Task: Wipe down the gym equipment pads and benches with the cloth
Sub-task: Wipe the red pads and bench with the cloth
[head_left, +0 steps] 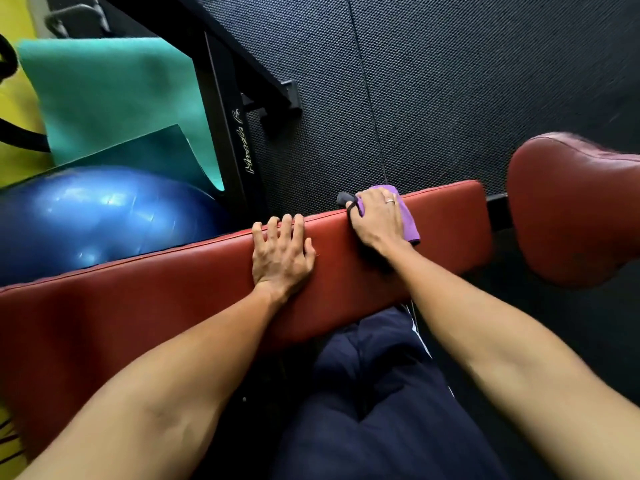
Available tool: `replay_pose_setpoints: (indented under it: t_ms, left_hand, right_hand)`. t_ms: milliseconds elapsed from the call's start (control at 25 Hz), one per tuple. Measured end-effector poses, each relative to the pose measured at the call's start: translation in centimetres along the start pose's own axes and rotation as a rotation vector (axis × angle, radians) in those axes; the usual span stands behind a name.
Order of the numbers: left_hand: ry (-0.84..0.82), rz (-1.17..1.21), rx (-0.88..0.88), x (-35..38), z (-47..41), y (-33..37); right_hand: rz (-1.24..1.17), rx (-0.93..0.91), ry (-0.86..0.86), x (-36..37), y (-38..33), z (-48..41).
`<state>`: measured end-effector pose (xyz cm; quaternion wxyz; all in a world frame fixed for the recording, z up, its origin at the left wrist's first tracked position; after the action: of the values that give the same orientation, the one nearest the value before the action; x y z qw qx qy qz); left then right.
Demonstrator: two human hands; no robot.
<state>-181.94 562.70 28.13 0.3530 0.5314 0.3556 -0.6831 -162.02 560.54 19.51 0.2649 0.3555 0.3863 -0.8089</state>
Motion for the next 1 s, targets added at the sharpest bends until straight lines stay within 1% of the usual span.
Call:
replay_pose_setpoints:
  t_ms: [40, 80, 200, 280, 400, 480, 560, 640, 720, 840, 920, 1000]
  left_hand:
    - [-0.001, 0.001, -0.008, 0.0, -0.1, -0.1]
    - [-0.002, 0.01, -0.014, -0.1, -0.1, -0.1]
    - [0.021, 0.018, -0.005, -0.1, -0.1, 0.0]
    - [0.018, 0.027, -0.011, 0.0, -0.1, 0.0]
    - [0.001, 0.019, -0.023, 0.0, -0.1, -0.1]
    - [0.004, 0.024, -0.021, -0.1, -0.1, 0.0]
    - [0.007, 0.026, -0.019, -0.1, -0.1, -0.1]
    - [-0.007, 0.029, -0.022, 0.0, -0.1, -0.1]
    - [-0.02, 0.023, -0.028, -0.1, -0.2, 0.0]
    - [-0.023, 0.023, -0.019, 0.0, -0.2, 0.0]
    - [-0.029, 0.009, -0.03, 0.1, -0.3, -0.1]
    - [-0.058, 0.018, -0.034, 0.3, -0.1, -0.2]
  right_hand:
    - [-0.013, 0.035, -0.031, 0.3, -0.9, 0.0]
    - [-0.038, 0.032, -0.05, 0.7, -2.6, 0.4]
    - [-0.151, -0.077, -0.108, 1.5, -7.3, 2.3]
    - [-0.217, -0.116, -0.163, 1.3, -7.1, 2.7]
    - [-0.277, -0.09, -0.238, 1.0, -5.1, 2.3]
    - [-0.28, -0.069, -0.19, 1.1, -5.0, 2.4]
    - [-0.152, -0.103, -0.062, 1.4, -5.7, 2.9]
    - [-0.022, -0.129, -0.011, 2.0, -5.2, 2.7]
    - [0.033, -0.059, -0.011, 1.7, -2.5, 1.1]
    - [0.005, 0.134, -0.051, 1.3, 2.1, -1.6]
    - [-0.029, 0.188, -0.043, 1.5, 1.6, -2.1]
    - [-0.078, 0.193, -0.03, 2.0, -1.6, -0.9]
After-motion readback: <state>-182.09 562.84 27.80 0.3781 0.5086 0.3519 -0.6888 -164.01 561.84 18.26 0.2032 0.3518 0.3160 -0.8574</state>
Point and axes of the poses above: each hand's wrist, its own z-axis away from the middle knuckle, its own x-axis out of the palm, y = z × x, the point moved 8 cm from there along -z, towards the middle knuckle, and after that the axes turned 5 degrees about y, right-handed, at the moved point
